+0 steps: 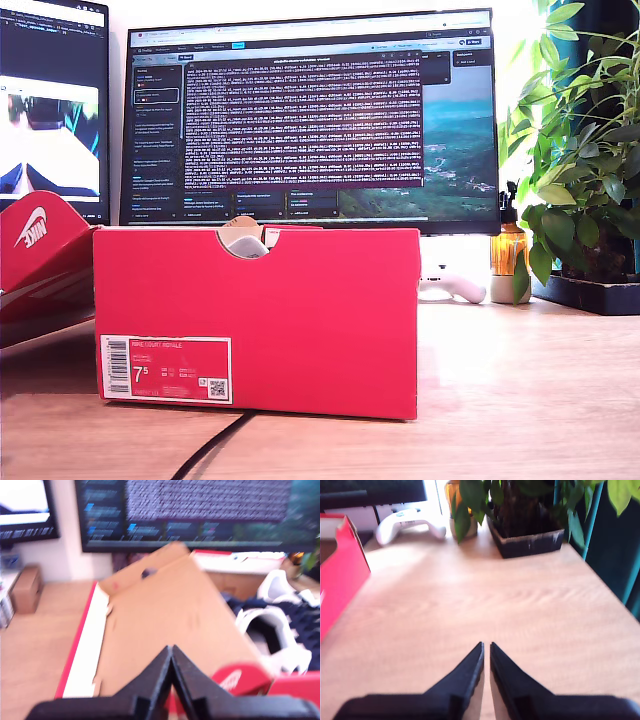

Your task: Pack the blue shoes by picking the first shoe and placing it inside the red shoebox, left side, then picking and rotating the second shoe and placing it in the shoebox

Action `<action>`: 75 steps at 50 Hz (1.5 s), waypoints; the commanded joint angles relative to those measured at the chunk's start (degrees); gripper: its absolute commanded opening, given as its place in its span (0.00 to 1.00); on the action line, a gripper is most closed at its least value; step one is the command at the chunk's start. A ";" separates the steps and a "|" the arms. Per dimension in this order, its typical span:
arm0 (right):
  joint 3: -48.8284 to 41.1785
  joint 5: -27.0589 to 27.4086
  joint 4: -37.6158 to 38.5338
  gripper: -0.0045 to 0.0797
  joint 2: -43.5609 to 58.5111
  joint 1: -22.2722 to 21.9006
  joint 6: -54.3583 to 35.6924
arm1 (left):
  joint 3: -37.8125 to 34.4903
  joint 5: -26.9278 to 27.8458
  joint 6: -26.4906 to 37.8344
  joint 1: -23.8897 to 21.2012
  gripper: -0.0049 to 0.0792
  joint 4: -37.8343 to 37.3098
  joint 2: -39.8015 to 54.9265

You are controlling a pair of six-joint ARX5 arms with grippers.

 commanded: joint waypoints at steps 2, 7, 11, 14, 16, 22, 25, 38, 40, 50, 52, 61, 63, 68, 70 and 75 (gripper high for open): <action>-0.83 0.02 -0.22 0.04 -0.92 -0.04 -0.35 | -1.51 -0.59 -0.13 -0.11 0.04 -0.61 -1.92; -2.16 0.00 -0.72 0.04 -2.89 -0.04 0.31 | -2.40 -1.16 -0.13 -0.11 0.04 -3.04 -4.92; -3.76 -0.02 -1.18 0.04 -4.72 -0.04 0.31 | -3.54 -1.20 -0.13 -0.11 0.04 -4.96 -8.11; -4.83 0.00 -2.21 0.04 -6.01 -0.04 0.20 | -4.28 -1.55 -0.13 -0.11 0.04 -7.06 -10.73; -5.46 0.00 -2.78 0.04 -6.84 -0.04 0.20 | -4.52 -1.68 -0.15 -0.13 0.04 -8.00 -11.63; -6.01 -0.04 -3.10 0.04 -8.76 -0.04 0.24 | -4.61 -1.88 -0.13 -0.22 0.04 -10.21 -11.21; -6.01 -0.17 -3.15 0.04 -8.90 -0.04 0.24 | -4.61 -2.84 -0.13 -0.20 0.04 -11.17 -11.21; -5.99 -0.35 -2.82 0.04 -9.05 0.17 -0.11 | -4.61 -3.72 -1.81 -0.22 0.04 -14.10 -11.21; -5.99 -0.35 -2.80 0.04 -9.05 0.17 -0.11 | -4.61 -3.58 -2.95 -0.22 0.04 -14.78 -11.21; -5.99 -0.37 -2.82 0.04 -9.05 0.17 -0.11 | -4.61 -3.54 -3.15 -0.20 0.04 -17.35 -11.21; -5.99 -0.37 -2.82 0.04 -9.05 0.17 -0.11 | -4.61 -3.52 -3.15 -0.20 0.04 -17.66 -11.21; -5.99 -0.37 -2.82 0.04 -9.05 0.17 -0.11 | -4.61 -3.52 -3.15 -0.20 0.04 -17.66 -11.21; -5.99 -0.37 -2.82 0.04 -9.05 0.17 -0.11 | -4.61 -3.52 -3.15 -0.22 0.04 -17.66 -11.21; -5.99 -0.37 -2.82 0.04 -9.05 0.17 -0.11 | -4.61 -3.52 -3.15 -0.20 0.04 -17.66 -11.21; -5.99 -0.37 -2.82 0.04 -9.05 0.17 -0.11 | -4.59 -3.52 -3.15 0.09 0.04 -17.68 -11.21; -5.99 -0.35 -2.82 0.04 -9.05 0.17 -0.11 | -4.59 -2.78 -3.15 2.25 0.04 -17.70 -11.21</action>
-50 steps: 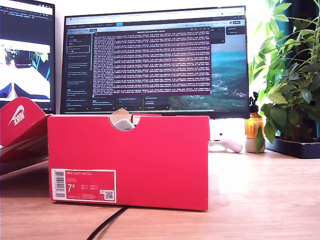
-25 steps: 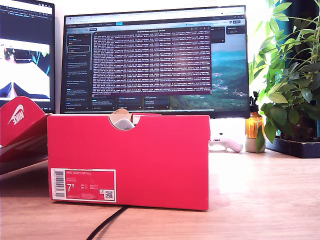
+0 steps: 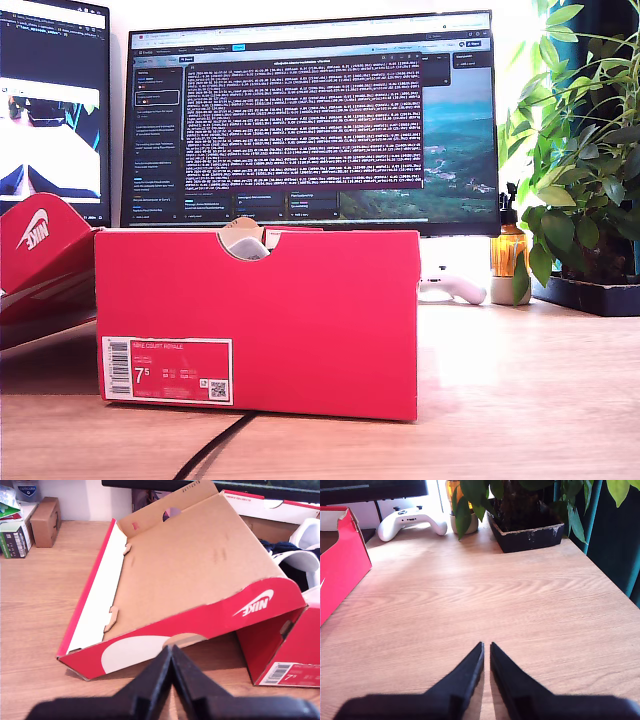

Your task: Pack the blue shoes by picking the first shoe and placing it inside the red shoebox, left side, then picking and rotating the second shoe and placing it in the shoebox

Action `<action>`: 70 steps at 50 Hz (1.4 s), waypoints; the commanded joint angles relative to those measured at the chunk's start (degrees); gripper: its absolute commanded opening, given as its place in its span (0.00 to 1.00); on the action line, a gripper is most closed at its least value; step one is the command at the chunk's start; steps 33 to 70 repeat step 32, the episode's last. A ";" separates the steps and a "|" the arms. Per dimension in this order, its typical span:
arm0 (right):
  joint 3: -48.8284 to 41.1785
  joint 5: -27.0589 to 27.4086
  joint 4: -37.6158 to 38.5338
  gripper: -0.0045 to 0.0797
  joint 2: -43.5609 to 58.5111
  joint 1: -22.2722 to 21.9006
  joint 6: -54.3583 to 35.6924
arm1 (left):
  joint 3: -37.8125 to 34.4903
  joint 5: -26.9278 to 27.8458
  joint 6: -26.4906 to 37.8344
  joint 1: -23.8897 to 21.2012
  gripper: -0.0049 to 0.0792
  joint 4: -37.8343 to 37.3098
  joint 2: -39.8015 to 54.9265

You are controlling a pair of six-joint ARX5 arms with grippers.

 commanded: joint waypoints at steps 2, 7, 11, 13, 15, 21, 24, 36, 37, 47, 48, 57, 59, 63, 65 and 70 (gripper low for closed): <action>-0.33 -0.20 0.57 0.04 -0.09 0.13 0.04 | -1.20 0.28 -0.13 2.43 0.04 -1.31 -0.48; -0.33 -0.20 0.57 0.04 -0.09 0.13 0.04 | -1.20 0.31 -0.13 5.38 0.04 -1.29 -0.48; -0.33 -0.20 0.57 0.04 -0.09 0.13 0.04 | -1.20 0.28 -0.13 7.30 0.04 -1.29 -0.48; -0.33 -0.20 0.57 0.04 -0.09 0.13 0.04 | -1.20 0.31 -0.13 8.37 0.04 -1.27 -0.48; -0.33 -0.20 0.57 0.04 -0.09 0.13 0.04 | -1.20 0.28 -0.13 9.40 0.04 -1.27 -0.48; -0.33 -0.20 0.57 0.04 -0.09 0.13 0.04 | -1.20 0.28 -0.13 12.17 0.04 -1.25 -0.48; -0.33 -0.20 0.57 0.04 -0.09 0.13 0.04 | -1.20 0.31 -0.13 13.44 0.04 -1.25 -0.48; -0.33 -0.20 0.57 0.04 -0.09 0.13 0.04 | -1.20 0.28 -0.13 15.10 0.04 -1.33 -0.48; -0.33 -0.20 0.57 0.04 -0.09 0.13 0.04 | -1.20 0.28 -0.13 15.10 0.04 -1.33 -0.48; -0.33 -0.20 0.57 0.04 -0.09 0.13 0.04 | -1.20 0.28 -0.13 15.10 0.04 -1.33 -0.48; -0.33 -0.20 0.57 0.04 -0.09 0.13 0.04 | -1.20 0.28 -0.13 15.10 0.04 -1.33 -0.48; -0.33 -0.20 0.57 0.04 -0.09 0.13 0.04 | -1.20 0.28 -0.13 15.10 0.04 -1.33 -0.48; -0.33 -0.20 0.57 0.04 -0.09 0.13 0.04 | -1.20 0.28 -0.13 15.10 0.04 -1.33 -0.48; -0.33 -0.20 0.57 0.04 -0.09 0.13 0.04 | -1.20 0.28 -0.13 15.10 0.04 -1.33 -0.48; -0.33 -0.20 0.57 0.04 -0.09 0.13 0.04 | -1.20 0.28 -0.13 15.10 0.04 -1.33 -0.48; -0.33 -0.20 0.57 0.04 -0.09 0.13 0.04 | -1.20 0.28 -0.13 15.10 0.04 -1.33 -0.48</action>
